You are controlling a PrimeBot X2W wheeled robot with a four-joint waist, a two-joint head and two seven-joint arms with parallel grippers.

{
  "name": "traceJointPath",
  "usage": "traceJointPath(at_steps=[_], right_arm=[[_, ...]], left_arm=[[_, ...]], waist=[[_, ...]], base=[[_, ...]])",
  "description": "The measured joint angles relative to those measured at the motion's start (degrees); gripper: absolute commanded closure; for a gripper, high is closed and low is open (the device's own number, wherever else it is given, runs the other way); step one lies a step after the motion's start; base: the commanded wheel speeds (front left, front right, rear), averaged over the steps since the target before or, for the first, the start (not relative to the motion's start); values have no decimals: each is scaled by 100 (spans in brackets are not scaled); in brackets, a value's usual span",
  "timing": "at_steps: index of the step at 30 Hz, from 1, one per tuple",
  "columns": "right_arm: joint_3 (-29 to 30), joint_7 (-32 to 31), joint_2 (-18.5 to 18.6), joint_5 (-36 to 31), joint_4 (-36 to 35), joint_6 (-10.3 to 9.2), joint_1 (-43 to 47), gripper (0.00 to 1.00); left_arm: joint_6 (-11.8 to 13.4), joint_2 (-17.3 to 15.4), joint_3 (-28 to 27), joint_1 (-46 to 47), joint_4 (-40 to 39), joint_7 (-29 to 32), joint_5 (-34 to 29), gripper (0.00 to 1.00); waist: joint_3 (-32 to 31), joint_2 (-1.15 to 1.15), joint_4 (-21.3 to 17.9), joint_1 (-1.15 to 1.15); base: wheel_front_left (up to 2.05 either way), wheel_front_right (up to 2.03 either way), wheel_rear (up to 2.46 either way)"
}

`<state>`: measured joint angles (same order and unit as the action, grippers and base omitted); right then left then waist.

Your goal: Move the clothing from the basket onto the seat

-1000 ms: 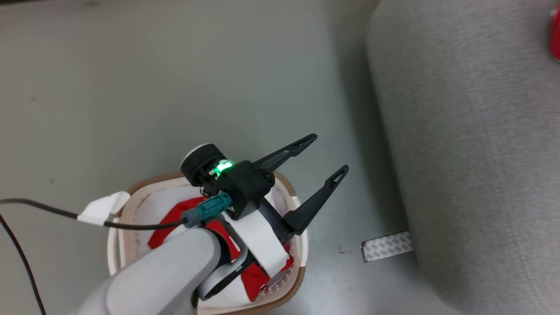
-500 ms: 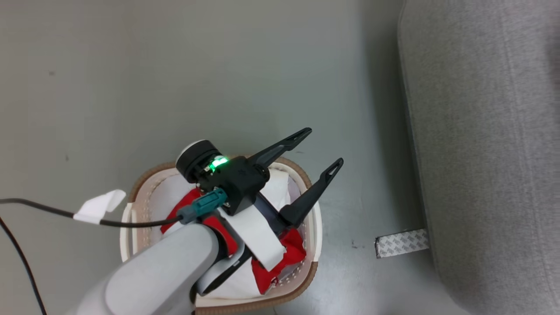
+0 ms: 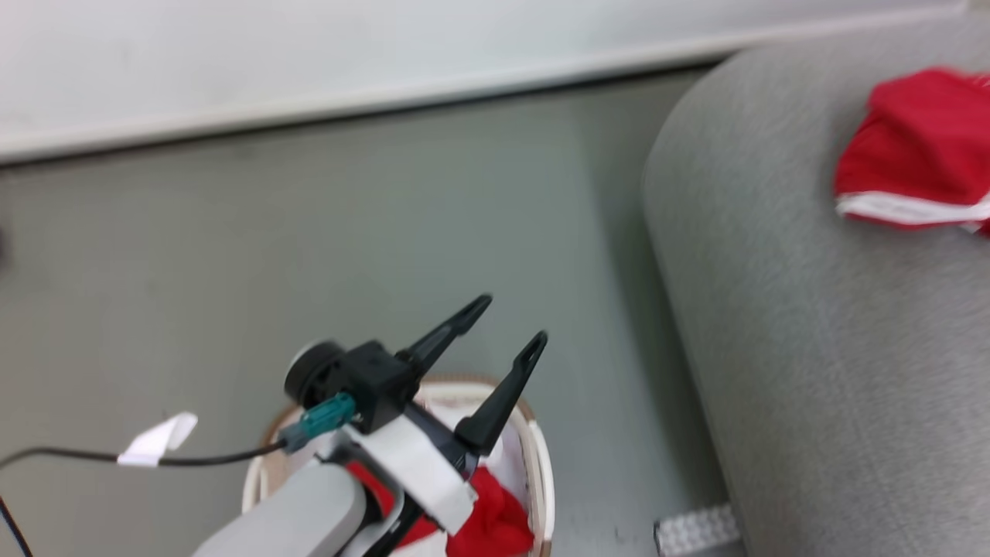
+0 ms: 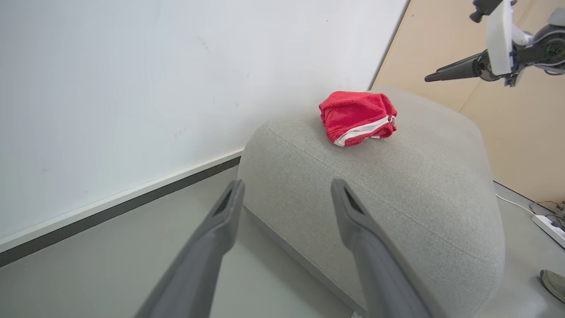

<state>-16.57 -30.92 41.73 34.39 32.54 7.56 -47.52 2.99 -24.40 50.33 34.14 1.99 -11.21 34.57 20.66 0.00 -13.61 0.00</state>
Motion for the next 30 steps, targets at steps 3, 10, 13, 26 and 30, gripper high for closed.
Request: traceJointPath(at_steps=[3,10,13,26,30], right_arm=[[-208,-282,250,196,-795,0,63,0],[-175,107,92,589,-2307,0,210,0],[223,635,-304,583,-2613,-1,446,0],[1628,2799,-2593,-831,-3663,0,3538,0],[1514,3363,-3097,-1073,-3596,-1,4286,0]], left_arm=[[124,-18,-78,-270,-3,-79,148,0],[591,-196,-588,-906,-263,-298,364,0],[857,-414,-926,-1163,-392,-322,494,0],[1497,-385,-2893,-2883,-851,-391,471,0],[1191,23,-3239,-3262,-646,-391,152,0]], waist=[[-441,0,1,-1],[-1389,0,90,-2],[-1700,0,199,-2],[-2062,0,971,-1],[-2055,0,1074,0]], base=[[0,0,0],[0,0,0],[0,0,0],[0,0,0],[0,0,0]])
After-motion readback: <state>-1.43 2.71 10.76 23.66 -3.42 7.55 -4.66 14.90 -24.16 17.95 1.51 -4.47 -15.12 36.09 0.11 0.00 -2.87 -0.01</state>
